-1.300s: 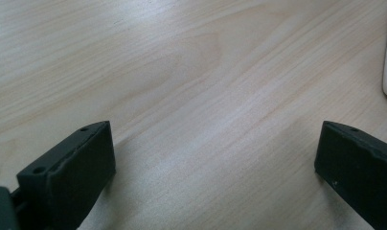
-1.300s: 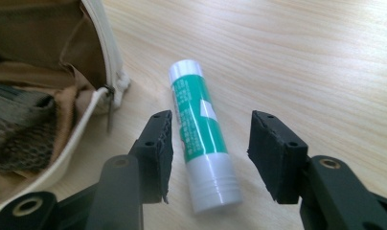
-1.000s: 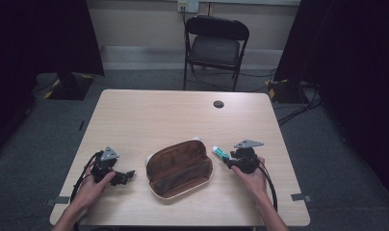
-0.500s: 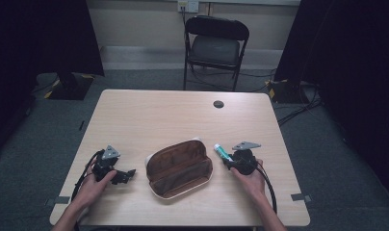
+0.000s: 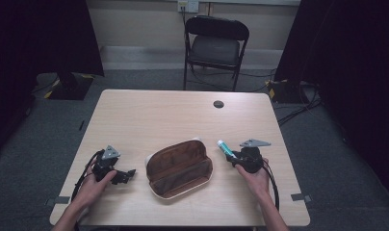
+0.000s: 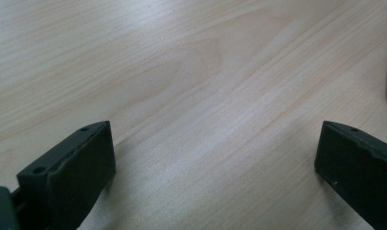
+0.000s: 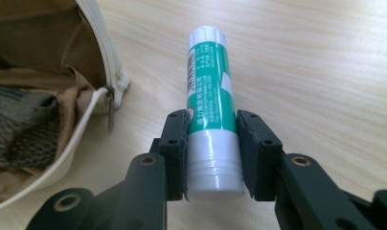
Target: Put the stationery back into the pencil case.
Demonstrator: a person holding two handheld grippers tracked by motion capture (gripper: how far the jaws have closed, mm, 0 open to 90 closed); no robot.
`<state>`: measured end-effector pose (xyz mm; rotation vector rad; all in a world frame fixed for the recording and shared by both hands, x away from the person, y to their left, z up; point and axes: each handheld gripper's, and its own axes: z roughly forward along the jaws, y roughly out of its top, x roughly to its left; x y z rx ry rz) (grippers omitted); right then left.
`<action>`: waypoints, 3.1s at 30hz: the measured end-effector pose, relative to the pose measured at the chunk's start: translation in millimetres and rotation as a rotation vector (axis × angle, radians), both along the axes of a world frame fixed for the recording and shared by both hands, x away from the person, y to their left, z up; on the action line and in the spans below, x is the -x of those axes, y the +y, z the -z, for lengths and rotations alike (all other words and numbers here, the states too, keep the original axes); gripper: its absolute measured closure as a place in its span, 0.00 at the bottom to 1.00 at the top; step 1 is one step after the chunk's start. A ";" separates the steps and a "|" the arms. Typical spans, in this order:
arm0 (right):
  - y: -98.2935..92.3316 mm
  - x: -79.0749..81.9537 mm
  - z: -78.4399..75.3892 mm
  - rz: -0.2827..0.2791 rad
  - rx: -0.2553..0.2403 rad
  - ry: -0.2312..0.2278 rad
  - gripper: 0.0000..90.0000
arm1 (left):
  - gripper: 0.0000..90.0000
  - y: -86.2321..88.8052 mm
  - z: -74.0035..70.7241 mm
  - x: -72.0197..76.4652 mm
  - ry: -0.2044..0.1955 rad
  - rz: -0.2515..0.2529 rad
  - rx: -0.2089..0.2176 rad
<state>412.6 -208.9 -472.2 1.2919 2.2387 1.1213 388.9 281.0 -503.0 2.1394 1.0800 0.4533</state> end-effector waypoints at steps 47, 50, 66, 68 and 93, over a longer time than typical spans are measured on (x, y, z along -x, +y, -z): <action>31.0 55.1 -90.5 -0.204 -0.148 -0.197 0.73 | 0.00 -0.7 0.2 1.3 -0.001 0.003 0.001; 37.4 58.0 -94.0 -0.229 -0.149 -0.205 0.73 | 0.00 -0.7 0.2 1.3 -0.001 0.004 0.002; 67.3 69.0 -102.0 -0.320 -0.148 -0.211 0.73 | 0.00 -0.7 0.2 1.3 -0.001 0.004 0.002; 72.0 70.2 -100.9 -0.337 -0.145 -0.205 0.73 | 0.00 -0.7 0.2 1.3 -0.001 0.003 0.002; 125.1 65.3 -70.2 -0.471 -0.081 -0.118 0.73 | 0.00 -0.7 0.2 1.3 -0.001 0.003 0.001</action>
